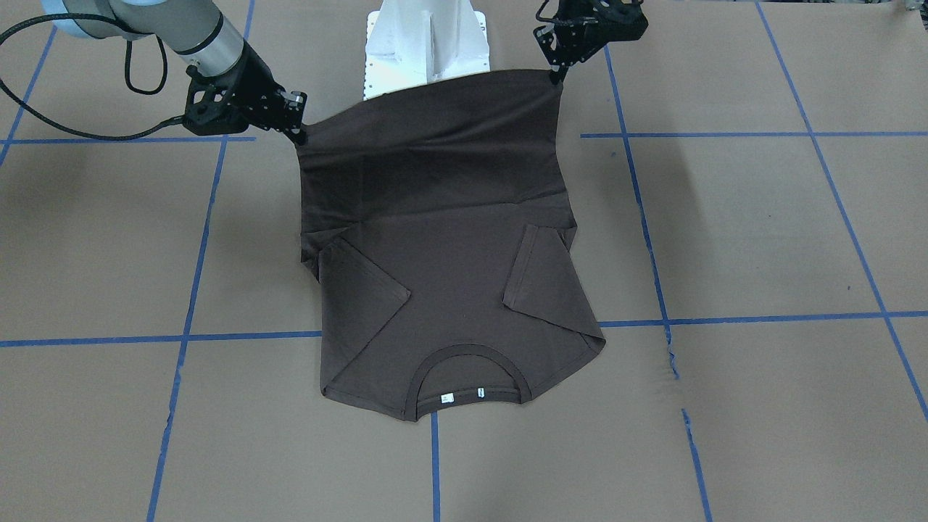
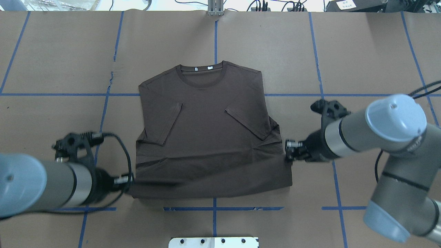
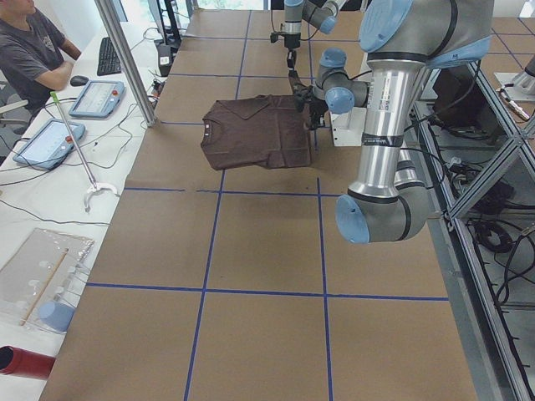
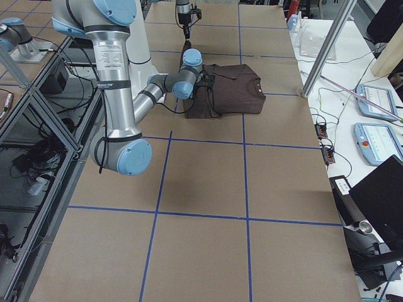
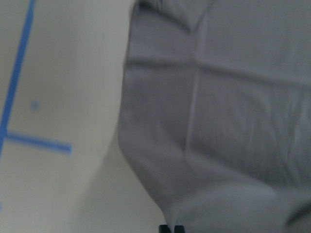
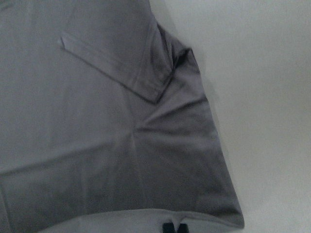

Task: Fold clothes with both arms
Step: 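Lift the hem with both grippers and fold it toward the collar, then lay the hem down near the collar with both grippers, then open both grippers and lift them away from the folded shirt, then move the right gripper down to the shirt's side edge nearest it, then grasp the side edge and drag the shirt toward the robot with the right gripper, then lower the left gripper to the shirt corner nearest it while the right gripper holds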

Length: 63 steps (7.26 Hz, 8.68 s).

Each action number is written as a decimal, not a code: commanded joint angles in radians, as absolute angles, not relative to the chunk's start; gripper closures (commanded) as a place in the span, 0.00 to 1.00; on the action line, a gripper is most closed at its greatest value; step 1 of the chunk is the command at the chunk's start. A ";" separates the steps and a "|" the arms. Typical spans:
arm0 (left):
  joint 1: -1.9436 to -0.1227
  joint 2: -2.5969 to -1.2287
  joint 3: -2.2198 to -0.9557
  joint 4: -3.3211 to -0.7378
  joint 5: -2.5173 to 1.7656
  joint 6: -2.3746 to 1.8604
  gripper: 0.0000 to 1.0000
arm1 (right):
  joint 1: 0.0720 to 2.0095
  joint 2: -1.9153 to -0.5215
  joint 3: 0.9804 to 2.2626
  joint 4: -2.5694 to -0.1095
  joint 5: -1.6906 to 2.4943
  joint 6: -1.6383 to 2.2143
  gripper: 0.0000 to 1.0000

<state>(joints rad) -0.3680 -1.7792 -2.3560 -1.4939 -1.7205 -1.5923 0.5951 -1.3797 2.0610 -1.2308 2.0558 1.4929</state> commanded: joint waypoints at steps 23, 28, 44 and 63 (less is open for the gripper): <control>-0.765 -2.088 -1.563 -1.905 -1.746 -1.471 1.00 | 0.871 -0.746 1.180 -1.137 2.037 1.483 1.00; -0.765 -2.091 -1.568 -2.017 -1.747 -1.499 0.00 | 0.868 -0.762 1.218 -1.135 2.071 1.393 0.00; -0.775 -2.069 -1.695 -2.000 -1.796 -1.525 0.00 | 0.598 -1.172 1.646 -1.146 1.891 1.402 1.00; -0.429 -2.045 -1.807 -1.745 -1.722 -1.886 0.00 | 0.363 -1.490 2.223 -1.140 1.735 1.448 0.00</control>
